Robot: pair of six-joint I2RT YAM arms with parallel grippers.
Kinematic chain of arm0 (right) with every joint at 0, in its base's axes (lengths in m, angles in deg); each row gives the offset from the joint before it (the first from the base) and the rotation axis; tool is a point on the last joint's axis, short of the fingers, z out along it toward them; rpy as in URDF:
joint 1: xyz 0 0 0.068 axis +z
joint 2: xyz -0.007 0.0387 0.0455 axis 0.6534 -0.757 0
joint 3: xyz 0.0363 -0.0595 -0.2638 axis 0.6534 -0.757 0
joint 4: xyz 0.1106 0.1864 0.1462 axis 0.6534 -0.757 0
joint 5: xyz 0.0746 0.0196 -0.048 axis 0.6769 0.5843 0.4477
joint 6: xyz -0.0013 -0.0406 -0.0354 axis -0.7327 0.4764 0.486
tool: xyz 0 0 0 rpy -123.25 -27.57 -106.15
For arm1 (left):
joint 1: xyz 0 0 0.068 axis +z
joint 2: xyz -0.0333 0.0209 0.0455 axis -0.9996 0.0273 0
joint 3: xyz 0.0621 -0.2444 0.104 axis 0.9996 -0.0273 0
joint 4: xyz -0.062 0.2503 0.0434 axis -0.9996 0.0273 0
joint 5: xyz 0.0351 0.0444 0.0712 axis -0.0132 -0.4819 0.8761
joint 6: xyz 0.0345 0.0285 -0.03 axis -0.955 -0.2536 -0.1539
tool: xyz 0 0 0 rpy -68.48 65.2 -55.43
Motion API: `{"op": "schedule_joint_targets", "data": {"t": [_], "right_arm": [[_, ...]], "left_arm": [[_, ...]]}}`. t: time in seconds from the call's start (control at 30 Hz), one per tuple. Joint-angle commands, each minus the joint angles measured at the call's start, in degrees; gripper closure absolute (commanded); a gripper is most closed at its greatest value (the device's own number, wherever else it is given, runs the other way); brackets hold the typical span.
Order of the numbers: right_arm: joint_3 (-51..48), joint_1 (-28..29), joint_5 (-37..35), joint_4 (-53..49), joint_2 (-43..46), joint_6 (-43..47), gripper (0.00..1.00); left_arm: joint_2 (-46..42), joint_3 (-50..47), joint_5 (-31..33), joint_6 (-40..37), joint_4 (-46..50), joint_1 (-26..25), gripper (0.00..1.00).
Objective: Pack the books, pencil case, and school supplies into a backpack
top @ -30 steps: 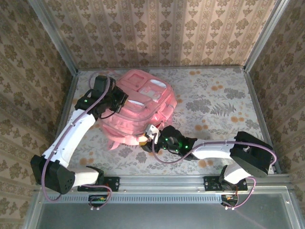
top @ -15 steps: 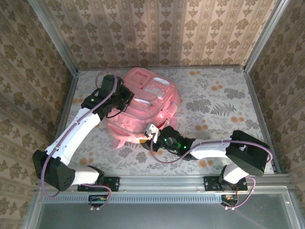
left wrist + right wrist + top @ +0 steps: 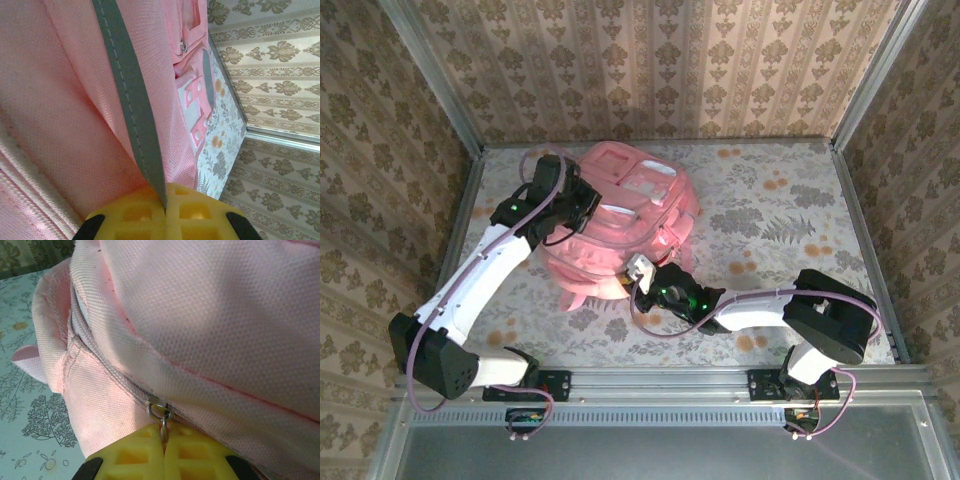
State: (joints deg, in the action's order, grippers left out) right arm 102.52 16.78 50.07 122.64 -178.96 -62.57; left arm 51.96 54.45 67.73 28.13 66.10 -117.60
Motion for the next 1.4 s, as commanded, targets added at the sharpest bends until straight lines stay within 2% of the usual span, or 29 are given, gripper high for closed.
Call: {"op": "schedule_joint_targets", "data": {"t": [0.0, 0.33, 0.57, 0.7, 0.83, 0.9, 0.97, 1.0, 1.17, 1.23, 1.3, 1.37], "right_arm": [[0.37, -0.71, -4.43, 1.47, 1.34, 0.47, 1.00], [-3.99, -2.92, -2.97, -4.77, 9.02, 2.06, 0.99], [-4.87, -6.63, 0.30, -10.85, 12.25, 2.21, 0.99], [-2.36, -7.49, 6.64, -16.50, 13.72, 4.66, 1.00], [3.79, -6.30, 12.29, -22.59, 12.17, 2.12, 1.00], [7.41, -4.96, 12.27, -25.26, 8.88, 0.22, 1.00], [10.58, -2.86, 10.38, -26.26, 7.06, -1.18, 1.00], [11.30, -2.04, 9.97, -25.86, 6.37, -1.73, 1.00], [16.83, 1.81, 8.69, -25.75, 1.63, -4.46, 1.00], [18.61, 2.82, 7.73, -26.36, 0.34, -5.10, 1.00], [19.63, 3.30, 7.07, -26.15, -0.53, -5.73, 1.00], [20.37, 3.67, 6.92, -25.96, -1.28, -6.06, 1.00]], "left_arm": [[-3.30, 1.25, -1.54, 0.08, -7.58, 1.53, 1.00], [-4.67, -2.04, -4.23, -3.61, -6.86, 6.26, 1.00], [-3.80, -1.43, -5.72, -9.62, -4.88, 7.69, 1.00], [-1.14, 0.36, -8.34, -15.08, -4.86, 7.34, 1.00], [5.14, 3.73, -15.48, -21.00, -4.04, 7.13, 1.00], [6.17, 4.00, -17.17, -21.67, -1.56, 8.14, 0.82], [1.96, 0.67, -14.70, -22.05, -0.08, 9.55, 0.54], [-0.69, -1.30, -13.31, -22.15, 0.88, 10.42, 0.49], [-16.01, -13.77, -14.15, -18.94, 6.42, 15.46, 0.43], [-19.87, -17.70, -14.96, -16.50, 8.94, 14.63, 0.43], [-21.74, -21.08, -13.19, -11.33, 13.27, 12.82, 0.44], [-25.07, -27.57, -15.71, -5.20, 9.41, 12.38, 0.45]]}}
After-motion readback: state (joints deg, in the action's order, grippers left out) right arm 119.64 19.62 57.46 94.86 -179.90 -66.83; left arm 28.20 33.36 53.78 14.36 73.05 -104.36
